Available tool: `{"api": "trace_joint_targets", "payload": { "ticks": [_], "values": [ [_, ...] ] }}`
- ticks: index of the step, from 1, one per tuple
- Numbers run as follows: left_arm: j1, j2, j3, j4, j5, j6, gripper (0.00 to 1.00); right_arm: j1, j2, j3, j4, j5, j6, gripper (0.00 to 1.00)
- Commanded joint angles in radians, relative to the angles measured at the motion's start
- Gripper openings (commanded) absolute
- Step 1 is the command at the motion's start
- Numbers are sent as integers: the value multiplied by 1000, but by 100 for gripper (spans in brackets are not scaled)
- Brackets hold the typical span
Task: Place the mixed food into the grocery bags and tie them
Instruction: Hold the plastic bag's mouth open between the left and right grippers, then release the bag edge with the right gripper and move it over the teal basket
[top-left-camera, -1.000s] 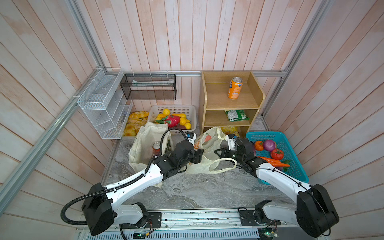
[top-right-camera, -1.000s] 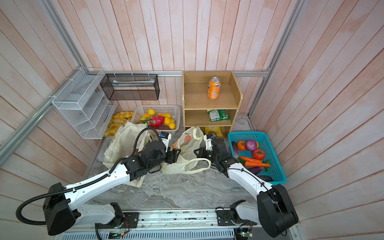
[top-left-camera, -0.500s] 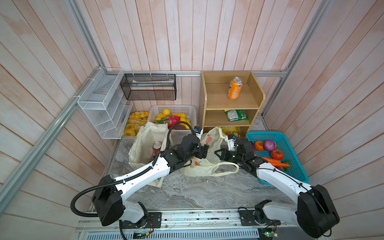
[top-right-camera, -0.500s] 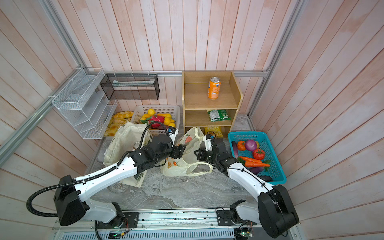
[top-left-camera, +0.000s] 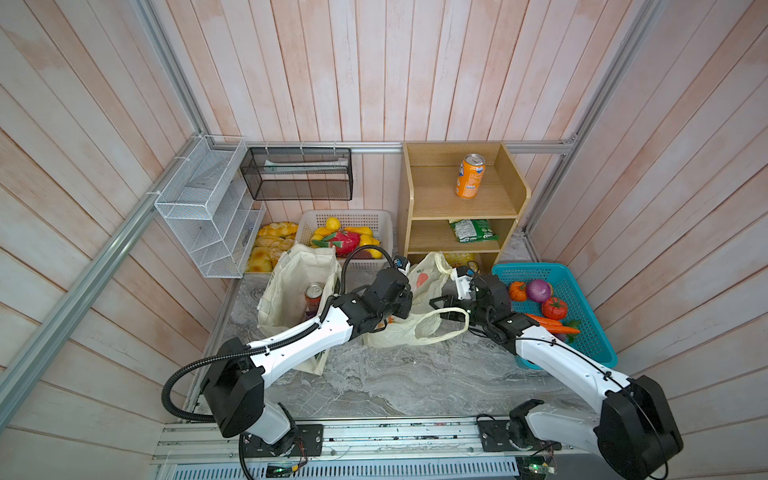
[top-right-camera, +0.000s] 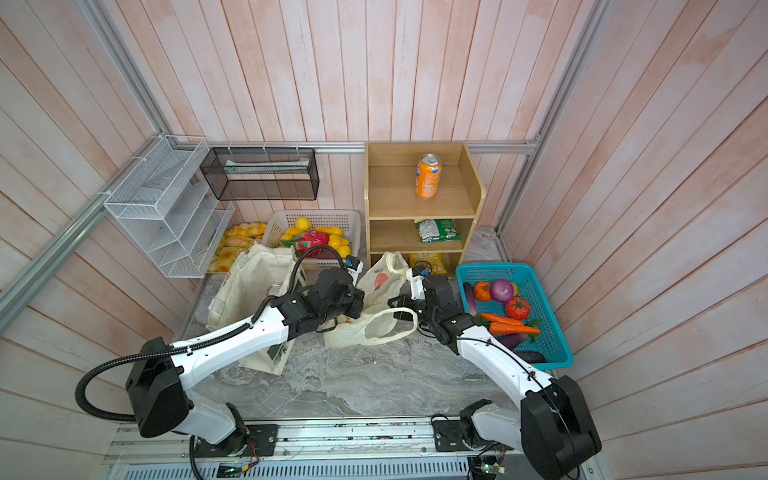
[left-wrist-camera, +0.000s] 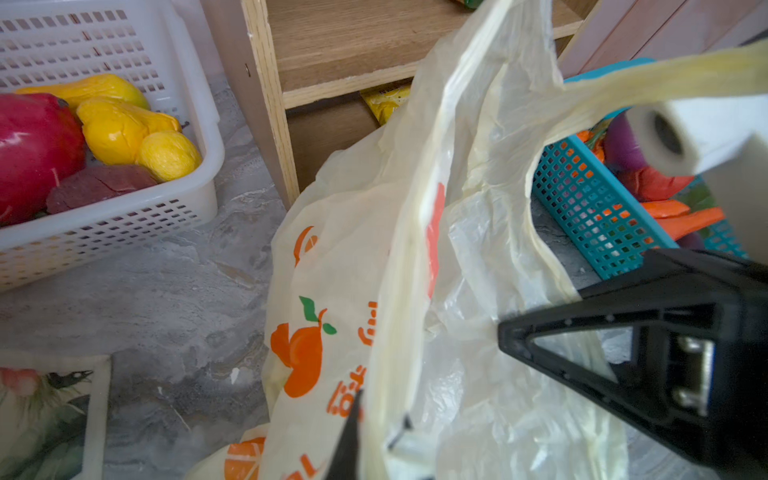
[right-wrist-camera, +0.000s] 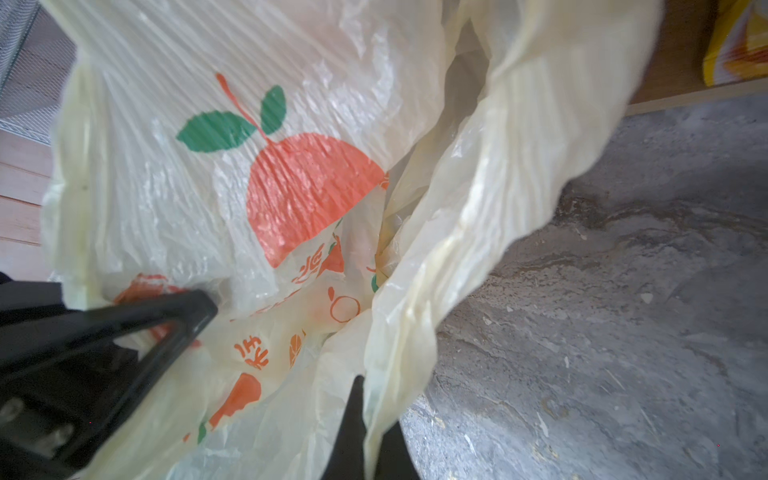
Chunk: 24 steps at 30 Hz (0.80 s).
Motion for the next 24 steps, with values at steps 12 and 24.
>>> {"api": "trace_joint_targets", "payload": {
  "ticks": [12, 24],
  "values": [
    [46, -140, -88, 27, 42, -68, 0, -65, -16, -74, -116, 36, -17, 0],
    [46, -146, -122, 61, 77, -76, 0, -121, -121, 102, -315, 51, -53, 56]
  ]
}}
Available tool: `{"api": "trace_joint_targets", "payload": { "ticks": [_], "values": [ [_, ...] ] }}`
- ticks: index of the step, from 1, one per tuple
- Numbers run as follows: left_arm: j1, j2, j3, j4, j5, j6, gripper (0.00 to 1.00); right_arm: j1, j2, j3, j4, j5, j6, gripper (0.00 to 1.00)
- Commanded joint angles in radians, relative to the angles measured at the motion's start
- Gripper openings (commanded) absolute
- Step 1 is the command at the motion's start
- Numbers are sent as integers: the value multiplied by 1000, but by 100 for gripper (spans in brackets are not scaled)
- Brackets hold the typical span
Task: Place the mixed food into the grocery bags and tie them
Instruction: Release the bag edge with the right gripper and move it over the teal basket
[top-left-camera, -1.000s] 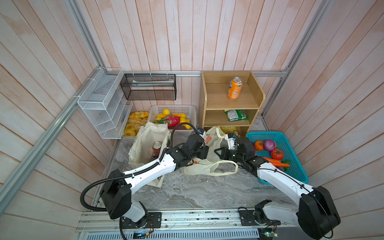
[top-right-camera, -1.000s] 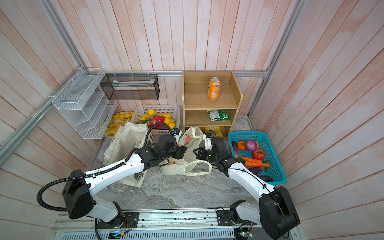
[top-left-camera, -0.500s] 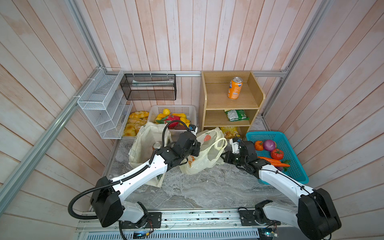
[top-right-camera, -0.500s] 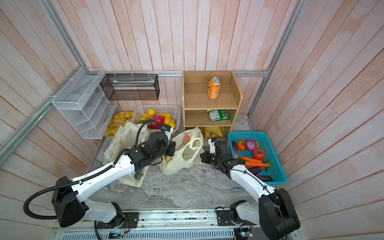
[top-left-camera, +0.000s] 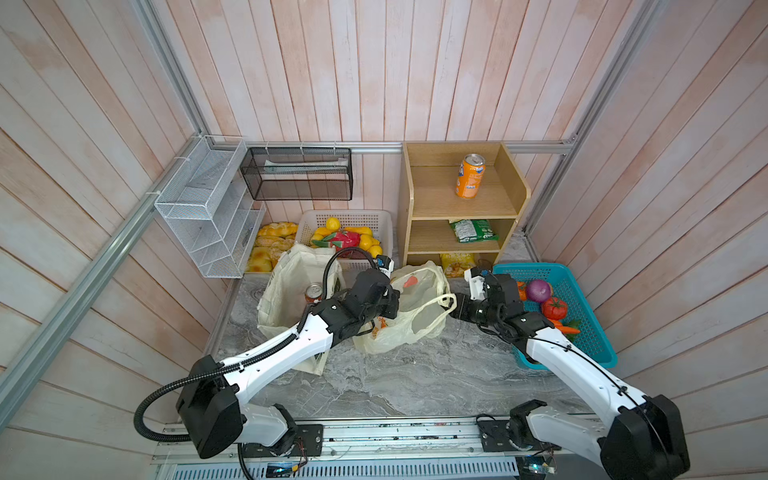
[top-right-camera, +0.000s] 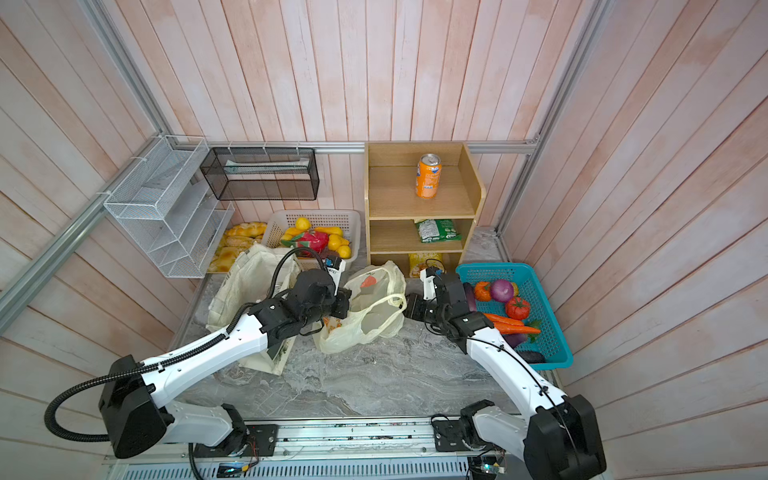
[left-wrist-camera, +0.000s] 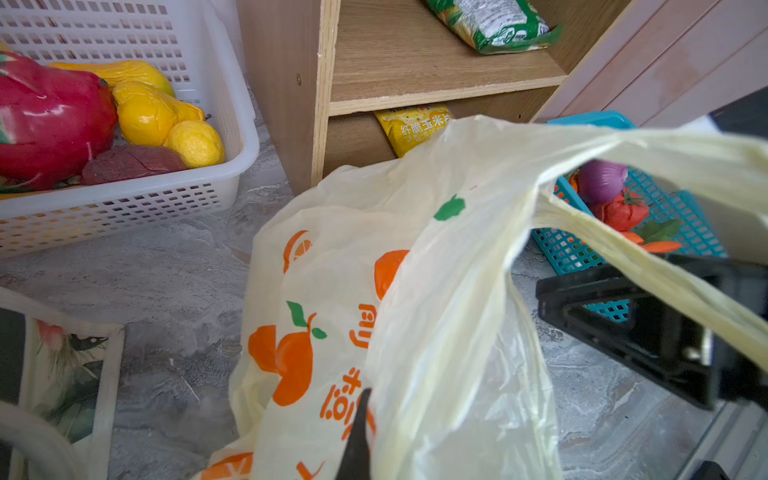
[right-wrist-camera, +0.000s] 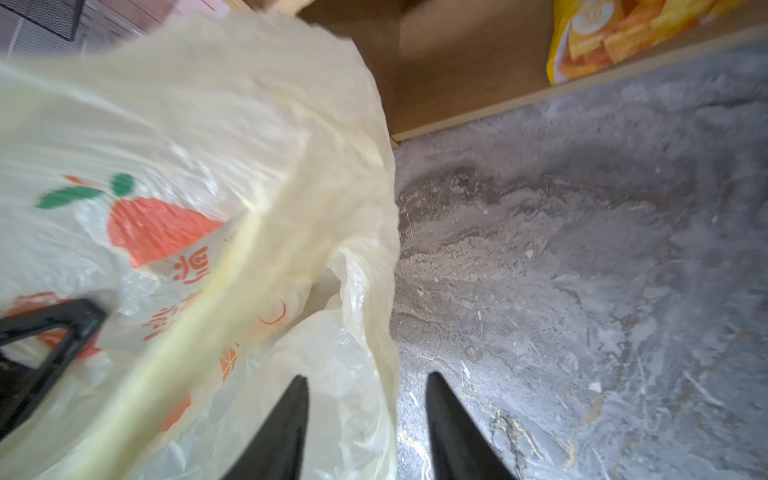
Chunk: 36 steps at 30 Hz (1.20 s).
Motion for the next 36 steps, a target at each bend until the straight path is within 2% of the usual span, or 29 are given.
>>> {"api": "trace_joint_targets", "payload": {
  "ticks": [1, 6, 9, 10, 11, 17, 23, 32, 36],
  "values": [
    [2, -1, -18, 30, 20, -6, 0, -39, -48, 50, -109, 17, -20, 60],
    [2, -6, -28, 40, 37, -10, 0, -167, -121, 95, -202, 29, -52, 72],
    [2, -7, -34, 49, 46, -15, 0, -284, -141, 115, -248, 10, -86, 87],
    [2, -9, -36, 51, 49, -17, 0, -326, -143, 121, -260, 4, -97, 97],
    [3, -10, -35, 52, 52, -19, 0, -361, -142, 128, -271, 2, -110, 98],
    [2, -16, -32, 62, 81, -42, 0, -579, -85, 145, -257, -65, -124, 98],
    [2, 4, -40, 96, 114, -56, 0, -695, -9, 159, -183, -39, -27, 98],
    [2, 9, -57, 125, 133, -56, 0, -767, 96, 236, -218, 204, 4, 98],
    [5, 11, -62, 138, 149, -51, 0, -767, 125, 246, -231, 214, 15, 98]
  ]
}}
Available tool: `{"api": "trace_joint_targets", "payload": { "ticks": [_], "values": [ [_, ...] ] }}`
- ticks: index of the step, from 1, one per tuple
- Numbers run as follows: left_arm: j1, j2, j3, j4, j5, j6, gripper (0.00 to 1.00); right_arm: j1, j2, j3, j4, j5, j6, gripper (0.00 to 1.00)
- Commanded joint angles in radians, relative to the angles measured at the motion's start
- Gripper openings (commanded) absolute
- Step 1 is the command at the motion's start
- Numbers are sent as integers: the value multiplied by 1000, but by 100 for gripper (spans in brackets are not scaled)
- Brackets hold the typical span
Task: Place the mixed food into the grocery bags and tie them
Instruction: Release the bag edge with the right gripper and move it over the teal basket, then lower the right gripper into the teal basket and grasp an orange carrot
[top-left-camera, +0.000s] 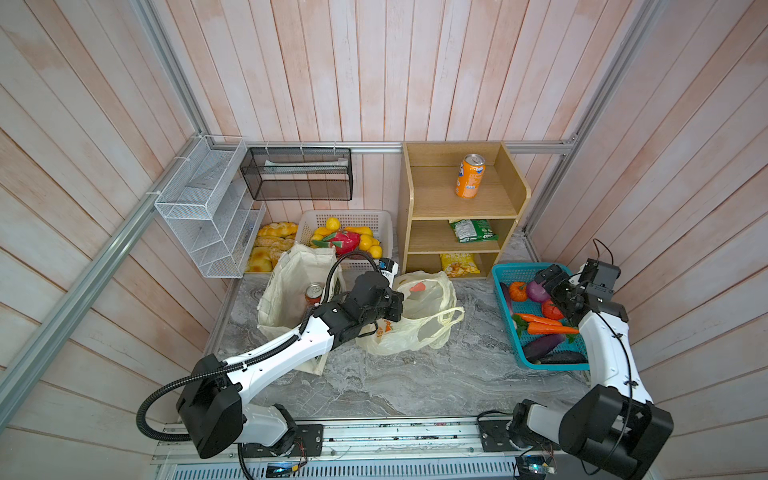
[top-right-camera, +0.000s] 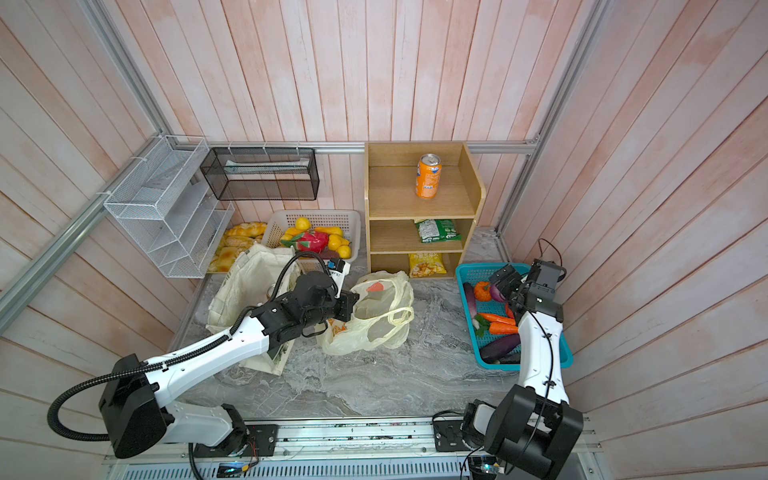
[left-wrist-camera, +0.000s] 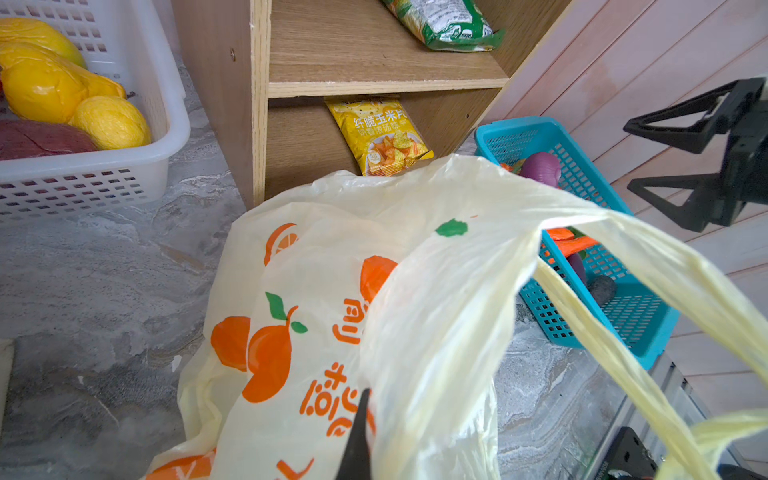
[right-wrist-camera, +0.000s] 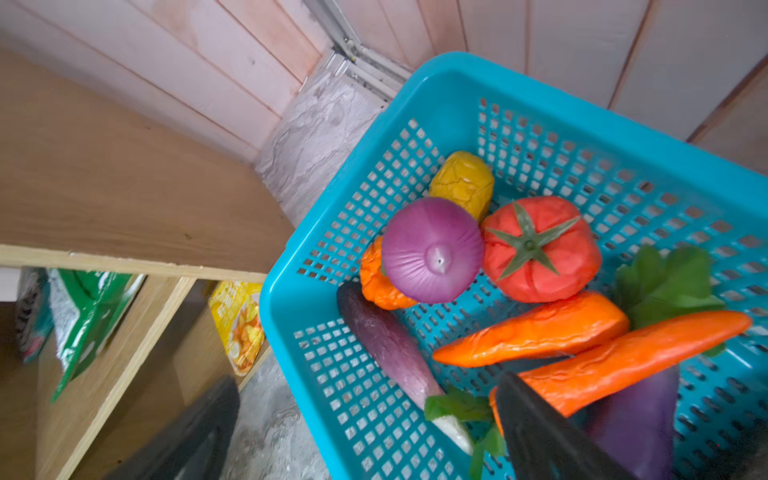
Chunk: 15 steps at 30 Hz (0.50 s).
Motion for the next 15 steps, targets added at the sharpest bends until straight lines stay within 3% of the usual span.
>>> {"api": "trace_joint_targets", "payload": {
  "ticks": [1, 8, 15],
  "values": [
    [6, 11, -15, 40, 22, -1, 0, -4, 20, 16, -31, 48, 21, 98],
    [27, 13, -21, 54, 67, -3, 0, -2, -35, -104, -5, 69, 168, 96],
    [43, 18, -6, 33, 107, 10, 0, -7, 4, -126, -97, 194, 263, 98]
  ]
}}
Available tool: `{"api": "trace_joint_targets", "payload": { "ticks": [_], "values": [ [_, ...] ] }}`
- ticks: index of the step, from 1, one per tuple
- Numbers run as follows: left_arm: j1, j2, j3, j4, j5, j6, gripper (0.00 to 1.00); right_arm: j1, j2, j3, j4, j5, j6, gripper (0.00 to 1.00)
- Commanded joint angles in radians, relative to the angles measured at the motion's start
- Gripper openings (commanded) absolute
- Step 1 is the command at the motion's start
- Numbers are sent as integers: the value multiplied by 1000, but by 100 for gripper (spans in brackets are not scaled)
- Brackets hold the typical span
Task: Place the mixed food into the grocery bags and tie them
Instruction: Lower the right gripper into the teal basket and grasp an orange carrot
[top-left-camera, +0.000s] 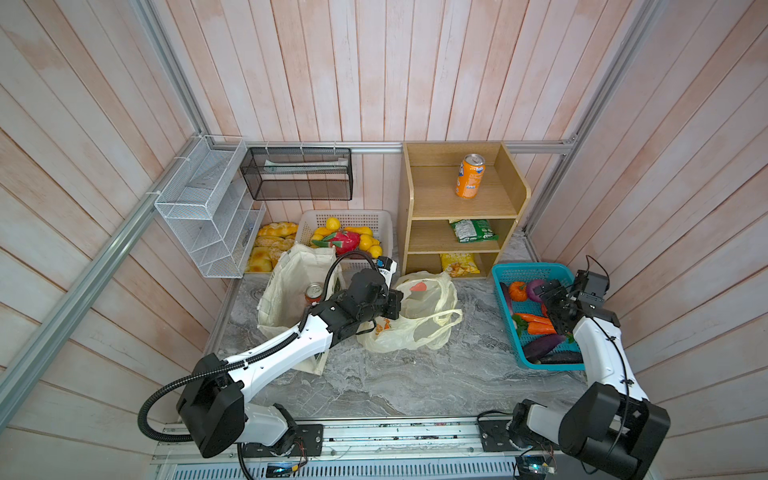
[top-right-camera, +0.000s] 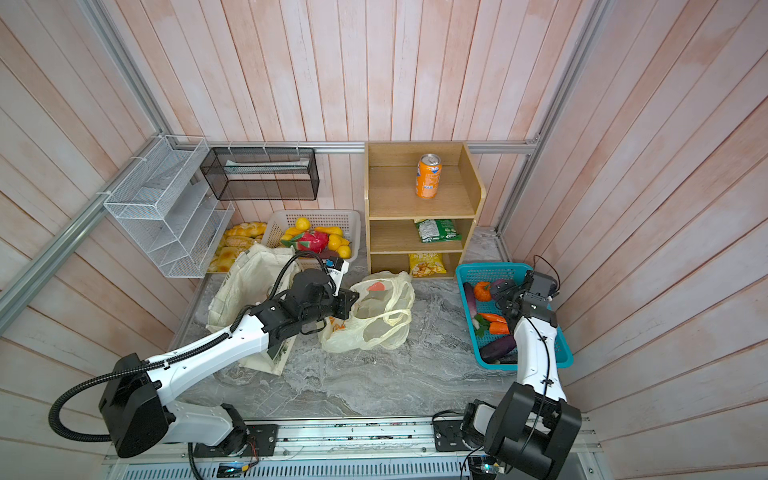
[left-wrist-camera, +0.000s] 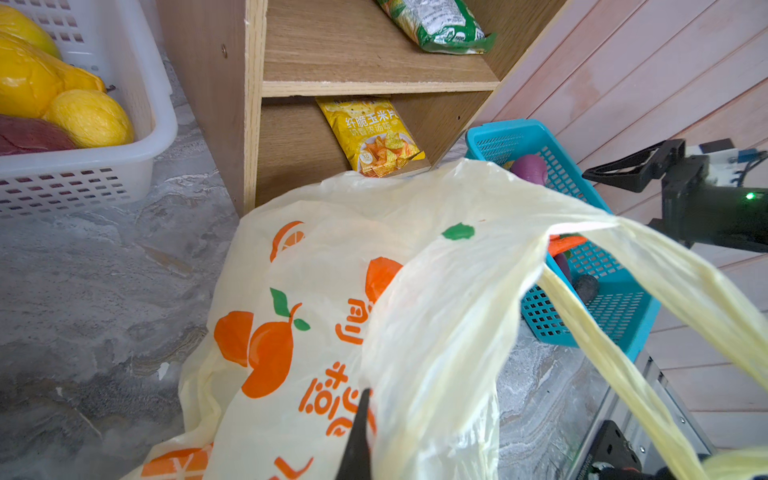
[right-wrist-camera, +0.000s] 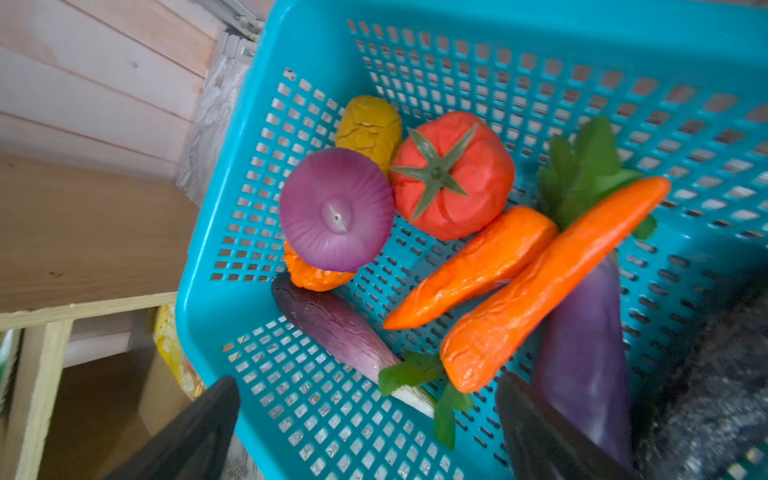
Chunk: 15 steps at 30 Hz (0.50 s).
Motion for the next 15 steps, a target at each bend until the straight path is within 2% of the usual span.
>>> {"api": "trace_joint_targets", "payload": {
  "ticks": [1, 6, 9, 15],
  "values": [
    [7, 9, 4, 5, 29, 11, 0, -9, 26, -20, -48, 79, 61, 98],
    [18, 1, -1, 11, 36, 8, 0, -25, 56, -44, -12, 82, 60, 97],
    [23, 5, -5, 18, 38, 0, 0, -42, 72, -58, 8, 96, 41, 92],
    [28, 18, -8, 23, 38, -6, 0, -97, 102, -102, 75, 41, 21, 83]
  ]
}}
